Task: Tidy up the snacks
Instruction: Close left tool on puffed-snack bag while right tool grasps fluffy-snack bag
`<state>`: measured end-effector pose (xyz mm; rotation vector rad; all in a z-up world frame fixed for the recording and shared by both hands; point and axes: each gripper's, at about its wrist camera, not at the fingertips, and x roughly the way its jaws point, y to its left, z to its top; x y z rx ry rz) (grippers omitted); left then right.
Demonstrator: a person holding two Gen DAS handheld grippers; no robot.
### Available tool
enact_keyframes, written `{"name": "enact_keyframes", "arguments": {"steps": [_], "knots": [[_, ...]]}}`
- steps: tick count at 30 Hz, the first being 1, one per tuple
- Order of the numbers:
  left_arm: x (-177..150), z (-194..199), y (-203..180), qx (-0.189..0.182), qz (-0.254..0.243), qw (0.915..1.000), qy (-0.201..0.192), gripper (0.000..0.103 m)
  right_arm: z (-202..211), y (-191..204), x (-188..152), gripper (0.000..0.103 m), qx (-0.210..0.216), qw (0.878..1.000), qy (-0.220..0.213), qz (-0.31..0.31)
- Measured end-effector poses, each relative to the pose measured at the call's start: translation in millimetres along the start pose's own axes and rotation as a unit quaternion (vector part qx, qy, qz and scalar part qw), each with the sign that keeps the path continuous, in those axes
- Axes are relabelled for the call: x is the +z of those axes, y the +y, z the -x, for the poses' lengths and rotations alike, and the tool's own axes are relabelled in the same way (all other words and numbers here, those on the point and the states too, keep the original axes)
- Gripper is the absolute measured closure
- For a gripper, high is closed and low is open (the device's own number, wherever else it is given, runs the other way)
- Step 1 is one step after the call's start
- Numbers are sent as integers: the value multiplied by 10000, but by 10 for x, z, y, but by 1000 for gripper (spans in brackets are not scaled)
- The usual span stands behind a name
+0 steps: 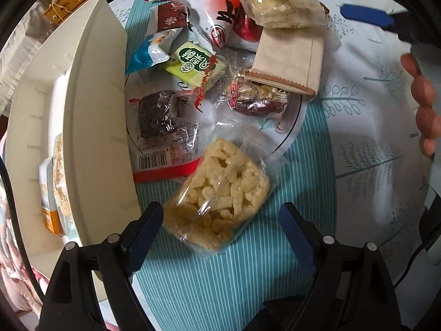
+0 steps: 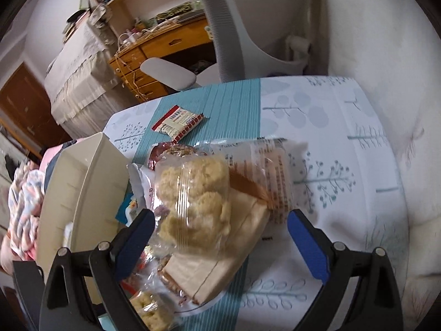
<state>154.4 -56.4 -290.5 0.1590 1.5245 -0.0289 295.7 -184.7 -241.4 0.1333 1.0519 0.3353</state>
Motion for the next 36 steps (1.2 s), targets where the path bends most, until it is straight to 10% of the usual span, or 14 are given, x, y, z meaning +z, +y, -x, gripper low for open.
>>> {"name": "enact_keyframes", "arguments": {"steps": [12,22,36], "knots": [[199,-67,-79,414,-220,9989,-12,17,-85,128,20,13,32,9979,-204,612],[420,-103,-303,177,-440,9987,200,24,-77,270,37,54,229,9941,-154,1048],[300,-235,-192,-36,-324,9985,437,41,125,-66,12,56,29,9996,-65,261]]}}
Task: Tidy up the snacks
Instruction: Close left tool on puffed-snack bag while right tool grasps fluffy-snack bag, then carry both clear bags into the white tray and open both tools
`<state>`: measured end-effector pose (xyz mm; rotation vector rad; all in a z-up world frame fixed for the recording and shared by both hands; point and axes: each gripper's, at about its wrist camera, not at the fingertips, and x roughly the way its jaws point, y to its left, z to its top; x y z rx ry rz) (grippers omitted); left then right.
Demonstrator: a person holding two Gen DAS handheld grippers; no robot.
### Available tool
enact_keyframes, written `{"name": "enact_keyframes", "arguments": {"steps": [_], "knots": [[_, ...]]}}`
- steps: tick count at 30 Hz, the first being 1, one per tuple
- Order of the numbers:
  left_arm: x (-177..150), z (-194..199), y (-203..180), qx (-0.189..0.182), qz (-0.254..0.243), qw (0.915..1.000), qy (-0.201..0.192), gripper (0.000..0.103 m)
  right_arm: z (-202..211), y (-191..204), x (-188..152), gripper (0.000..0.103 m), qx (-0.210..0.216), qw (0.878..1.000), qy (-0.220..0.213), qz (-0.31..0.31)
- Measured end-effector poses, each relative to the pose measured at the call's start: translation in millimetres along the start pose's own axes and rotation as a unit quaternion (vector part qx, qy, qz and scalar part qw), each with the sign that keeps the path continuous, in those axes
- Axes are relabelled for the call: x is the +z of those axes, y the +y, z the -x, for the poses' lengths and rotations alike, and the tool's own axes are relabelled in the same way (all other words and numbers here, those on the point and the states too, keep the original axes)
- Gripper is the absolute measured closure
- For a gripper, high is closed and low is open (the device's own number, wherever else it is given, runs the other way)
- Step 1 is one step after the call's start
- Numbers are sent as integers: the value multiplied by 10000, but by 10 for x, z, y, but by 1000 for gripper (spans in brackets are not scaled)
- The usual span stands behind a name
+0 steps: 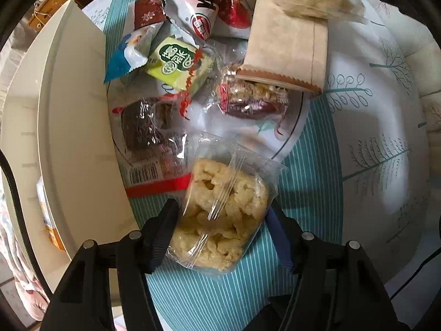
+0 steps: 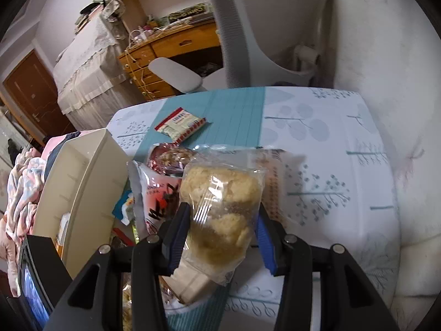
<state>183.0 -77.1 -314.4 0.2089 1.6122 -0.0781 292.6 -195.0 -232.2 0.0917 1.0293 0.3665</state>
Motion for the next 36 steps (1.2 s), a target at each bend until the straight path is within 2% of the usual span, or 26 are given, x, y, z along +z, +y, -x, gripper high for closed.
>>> {"name": "enact_keyframes", "arguments": {"steps": [8,17,26,28,29,36], "knots": [[-84,152,72,-152,-6,9999,-35,41,163,-79,-127,56,-163,9995,131,-237],[-144,583,340,-395,25,9987,-326,41,470,8,-294,56,-289,9983,197,-466],[-365,1134,612,-569,100,9955,-754,41,807,248,-407,56,-404,9968,232,-658],[-429,1231,704,-591,111,9947,-838,41,889,319,-411,56,-454,9964,194,-690],[-488,1307,626,-593,118,9944,-872,41,927,357,-409,56,-443,9963,171,-712],[-724,1691,944,-649,121,9894,-1293,41,1134,655,-453,56,-432,9954,-37,-854]]}}
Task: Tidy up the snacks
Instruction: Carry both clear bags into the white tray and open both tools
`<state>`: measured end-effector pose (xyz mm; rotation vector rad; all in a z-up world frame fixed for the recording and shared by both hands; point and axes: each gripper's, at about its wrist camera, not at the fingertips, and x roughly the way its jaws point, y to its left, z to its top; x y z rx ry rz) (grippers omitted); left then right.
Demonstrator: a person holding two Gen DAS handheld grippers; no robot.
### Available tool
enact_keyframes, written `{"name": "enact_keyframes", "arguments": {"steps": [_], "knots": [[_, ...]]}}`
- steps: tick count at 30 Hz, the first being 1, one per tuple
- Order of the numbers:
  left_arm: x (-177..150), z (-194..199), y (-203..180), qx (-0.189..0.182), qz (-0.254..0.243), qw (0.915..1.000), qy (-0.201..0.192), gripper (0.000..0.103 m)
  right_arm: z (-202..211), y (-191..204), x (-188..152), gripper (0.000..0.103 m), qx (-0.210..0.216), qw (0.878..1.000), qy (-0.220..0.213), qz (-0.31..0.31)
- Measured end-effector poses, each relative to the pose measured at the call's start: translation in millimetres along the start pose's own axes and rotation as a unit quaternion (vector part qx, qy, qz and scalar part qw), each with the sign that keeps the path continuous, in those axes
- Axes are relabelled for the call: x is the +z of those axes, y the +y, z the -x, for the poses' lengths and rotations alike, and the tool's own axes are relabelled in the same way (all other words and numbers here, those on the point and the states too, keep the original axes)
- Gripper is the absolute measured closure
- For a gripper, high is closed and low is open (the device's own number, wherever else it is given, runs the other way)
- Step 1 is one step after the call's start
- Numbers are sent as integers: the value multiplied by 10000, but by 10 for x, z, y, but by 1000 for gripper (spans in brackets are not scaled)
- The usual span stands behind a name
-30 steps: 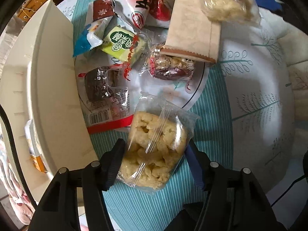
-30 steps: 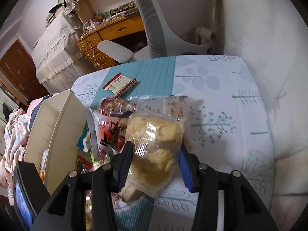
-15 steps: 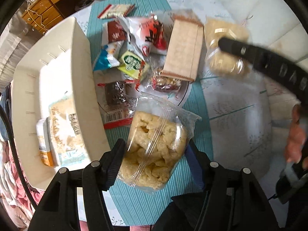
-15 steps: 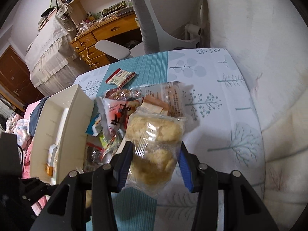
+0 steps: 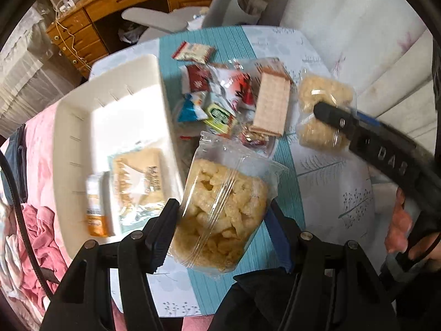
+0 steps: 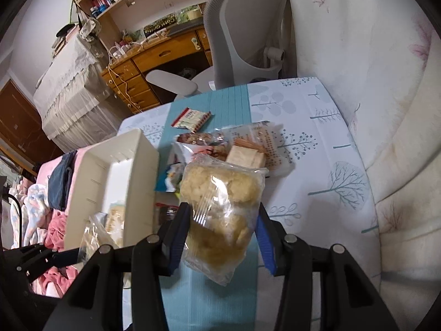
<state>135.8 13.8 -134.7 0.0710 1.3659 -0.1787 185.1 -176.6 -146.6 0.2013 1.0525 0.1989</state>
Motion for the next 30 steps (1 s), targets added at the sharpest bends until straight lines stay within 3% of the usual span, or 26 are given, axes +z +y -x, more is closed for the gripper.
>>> {"name": "enact_keyframes", "arguments": {"steps": [16,23,30], "knots": [[-262,465,885,-273,11,9961,-838,41,175,840,-343,56,219,9987,-374,-265],[-415,499,1320,-380,248,9926,-1124,41,156,1183,-502,56,355,9982,-382,-289],[-542,414,1703,-422,782,9897,-1125,41,167,1534,-664,56,534,9982,-264,-72]]}}
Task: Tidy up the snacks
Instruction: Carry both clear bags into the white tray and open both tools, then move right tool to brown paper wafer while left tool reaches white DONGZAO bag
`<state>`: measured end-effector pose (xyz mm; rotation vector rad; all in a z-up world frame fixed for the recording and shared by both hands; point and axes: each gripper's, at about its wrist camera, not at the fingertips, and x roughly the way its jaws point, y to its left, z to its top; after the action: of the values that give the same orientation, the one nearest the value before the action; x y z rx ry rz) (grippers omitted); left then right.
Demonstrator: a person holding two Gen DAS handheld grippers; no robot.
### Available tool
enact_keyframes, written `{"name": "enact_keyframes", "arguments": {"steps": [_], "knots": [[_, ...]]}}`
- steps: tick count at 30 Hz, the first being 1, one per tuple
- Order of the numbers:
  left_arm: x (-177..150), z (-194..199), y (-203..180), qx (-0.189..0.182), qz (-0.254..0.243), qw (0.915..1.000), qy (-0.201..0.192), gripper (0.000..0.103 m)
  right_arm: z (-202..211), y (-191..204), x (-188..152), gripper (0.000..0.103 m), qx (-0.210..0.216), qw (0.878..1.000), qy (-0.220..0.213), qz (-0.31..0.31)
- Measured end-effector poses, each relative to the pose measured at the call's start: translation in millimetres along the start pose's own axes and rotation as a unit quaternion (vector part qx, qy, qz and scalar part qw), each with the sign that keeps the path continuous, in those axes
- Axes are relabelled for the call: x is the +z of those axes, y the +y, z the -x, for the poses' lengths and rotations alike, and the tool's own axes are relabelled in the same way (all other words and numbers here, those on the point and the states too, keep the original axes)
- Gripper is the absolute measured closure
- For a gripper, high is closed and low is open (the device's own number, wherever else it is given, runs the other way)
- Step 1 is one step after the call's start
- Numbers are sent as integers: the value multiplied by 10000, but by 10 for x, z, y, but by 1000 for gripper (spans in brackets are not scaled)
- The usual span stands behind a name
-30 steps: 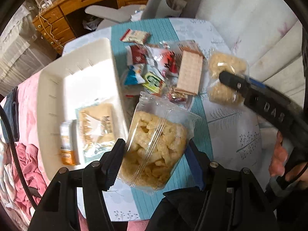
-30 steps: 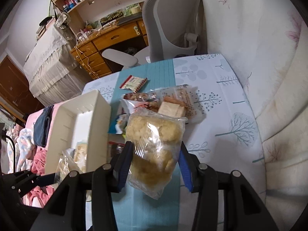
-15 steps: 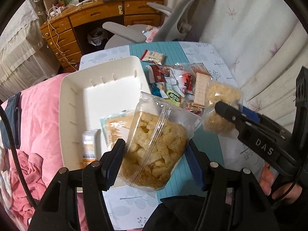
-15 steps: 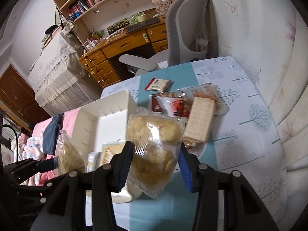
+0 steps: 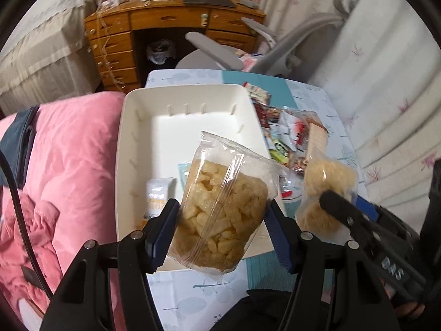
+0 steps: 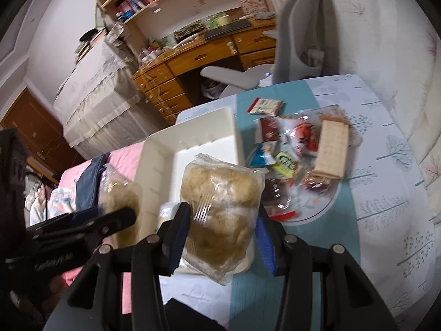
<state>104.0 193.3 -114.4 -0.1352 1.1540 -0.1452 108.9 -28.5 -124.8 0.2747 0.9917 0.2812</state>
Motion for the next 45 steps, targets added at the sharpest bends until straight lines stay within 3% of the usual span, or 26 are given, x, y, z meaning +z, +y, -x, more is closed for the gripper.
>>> {"name": "enact_keyframes", "arguments": {"steps": [11,16,19,30,38,45], "knots": [[-183,51,422,132,565,9980,-231,41,-14,426,-147,55,262,9981,76,551],[-217,112,481,61,686,9969,-370,28,-20,485,-163,37,106,9982,27,593],[-202,125,461,10,641,9971,-417,25,-12,451,-177,37,37,9987,61,511],[-162,-77,197,-215,658,9974,-204,25,105,121,-246,36,-395,9992,62,85],[-85,-173,-72,-488,468,9971,-339,25,170,-254,-245,36,-662,9969,53,-413],[90,-342,-448,-587,285,9973,-322,25,119,-724,-153,33,-644,9936,109,-927]]}}
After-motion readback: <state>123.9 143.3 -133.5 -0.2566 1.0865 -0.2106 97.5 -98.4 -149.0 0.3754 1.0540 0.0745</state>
